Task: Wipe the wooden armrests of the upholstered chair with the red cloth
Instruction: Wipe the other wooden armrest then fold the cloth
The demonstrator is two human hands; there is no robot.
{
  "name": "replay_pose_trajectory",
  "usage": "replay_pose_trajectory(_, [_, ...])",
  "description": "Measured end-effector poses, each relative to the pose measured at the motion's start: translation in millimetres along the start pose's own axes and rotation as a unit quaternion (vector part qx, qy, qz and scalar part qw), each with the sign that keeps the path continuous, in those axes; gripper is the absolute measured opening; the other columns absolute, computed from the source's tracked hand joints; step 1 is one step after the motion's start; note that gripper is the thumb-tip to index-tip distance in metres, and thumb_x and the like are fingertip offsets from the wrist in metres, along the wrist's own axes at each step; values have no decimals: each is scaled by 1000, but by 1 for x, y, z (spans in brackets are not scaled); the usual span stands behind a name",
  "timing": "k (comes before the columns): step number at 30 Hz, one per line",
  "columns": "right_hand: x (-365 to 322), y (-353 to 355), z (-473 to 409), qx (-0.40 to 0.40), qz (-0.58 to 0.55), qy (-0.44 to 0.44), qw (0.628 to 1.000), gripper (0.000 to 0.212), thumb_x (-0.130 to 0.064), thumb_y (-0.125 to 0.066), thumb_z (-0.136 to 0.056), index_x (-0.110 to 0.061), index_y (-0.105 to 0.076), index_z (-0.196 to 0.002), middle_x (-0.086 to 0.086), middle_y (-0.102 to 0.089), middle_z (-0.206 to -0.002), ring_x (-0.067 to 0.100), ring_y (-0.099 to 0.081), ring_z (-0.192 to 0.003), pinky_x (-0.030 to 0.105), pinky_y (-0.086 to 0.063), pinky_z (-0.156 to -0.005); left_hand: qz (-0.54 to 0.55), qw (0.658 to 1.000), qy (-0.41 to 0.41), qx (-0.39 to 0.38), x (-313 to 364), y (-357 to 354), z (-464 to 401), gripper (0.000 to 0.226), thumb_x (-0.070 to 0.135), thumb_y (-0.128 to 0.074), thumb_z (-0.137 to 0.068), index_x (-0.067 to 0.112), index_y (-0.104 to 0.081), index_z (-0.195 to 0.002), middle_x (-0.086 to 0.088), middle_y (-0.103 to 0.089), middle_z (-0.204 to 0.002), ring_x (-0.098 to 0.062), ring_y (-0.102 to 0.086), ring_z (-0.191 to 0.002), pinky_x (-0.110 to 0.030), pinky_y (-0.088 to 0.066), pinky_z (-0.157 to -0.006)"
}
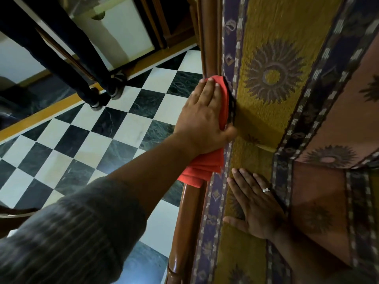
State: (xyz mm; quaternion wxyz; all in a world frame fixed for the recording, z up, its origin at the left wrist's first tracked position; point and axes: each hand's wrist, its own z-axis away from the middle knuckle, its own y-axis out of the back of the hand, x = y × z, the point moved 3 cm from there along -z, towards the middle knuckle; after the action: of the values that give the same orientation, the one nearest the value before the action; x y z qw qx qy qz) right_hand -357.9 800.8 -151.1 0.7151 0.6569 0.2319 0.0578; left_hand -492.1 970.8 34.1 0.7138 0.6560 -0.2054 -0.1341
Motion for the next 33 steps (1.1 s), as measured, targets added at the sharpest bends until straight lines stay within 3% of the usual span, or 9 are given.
replay_pose_trajectory(6, [-1, 5, -2, -21, 23, -3, 999, 107, -87, -36, -82, -11, -25, -157, 11, -16, -168, 28, -16, -155, 55, -29, -118, 5, 1000, -13, 14, -2, 1, -1, 103, 65, -41, -77, 5, -14, -157, -17, -10, -166, -30, -1, -154, -45, -8, -125])
replay_pose_trajectory(11, [-3, 6, -2, -28, 29, -4, 999, 108, -87, -35, -83, -11, -23, -158, 11, -14, -168, 28, -14, -155, 54, -26, -119, -18, 997, -69, 25, 2, -7, 23, 103, 69, -40, -75, 7, -23, -155, -17, -15, -165, -31, -6, -154, -46, -9, -125])
replay_pose_trajectory(16, [-3, 4, -2, -25, 23, -4, 999, 108, -87, -36, -83, -11, -22, -158, 11, -13, -168, 29, -14, -155, 55, -28, -118, -6, 999, -42, 9, -6, -8, 11, 110, 74, -38, -78, 5, -4, -157, -18, -2, -166, -31, 2, -154, -45, -5, -125])
replay_pose_trajectory(24, [-3, 8, 0, -29, 25, -4, 999, 106, -87, -31, -84, -11, -27, -157, 11, -16, -167, 29, -15, -155, 55, -30, -117, -44, 999, -23, 15, -3, -3, -7, 113, 81, -37, -74, 5, -17, -155, -18, -17, -164, -33, -9, -153, -47, -12, -124])
replay_pose_trajectory(33, [-3, 7, -1, -23, 18, -6, 1000, 106, -88, -33, -83, -11, -28, -156, 11, -17, -167, 28, -15, -155, 54, -29, -117, -38, 998, -44, 7, -7, -2, -7, 114, 82, -39, -74, 9, -12, -157, -13, -8, -167, -29, -2, -154, -45, -6, -125])
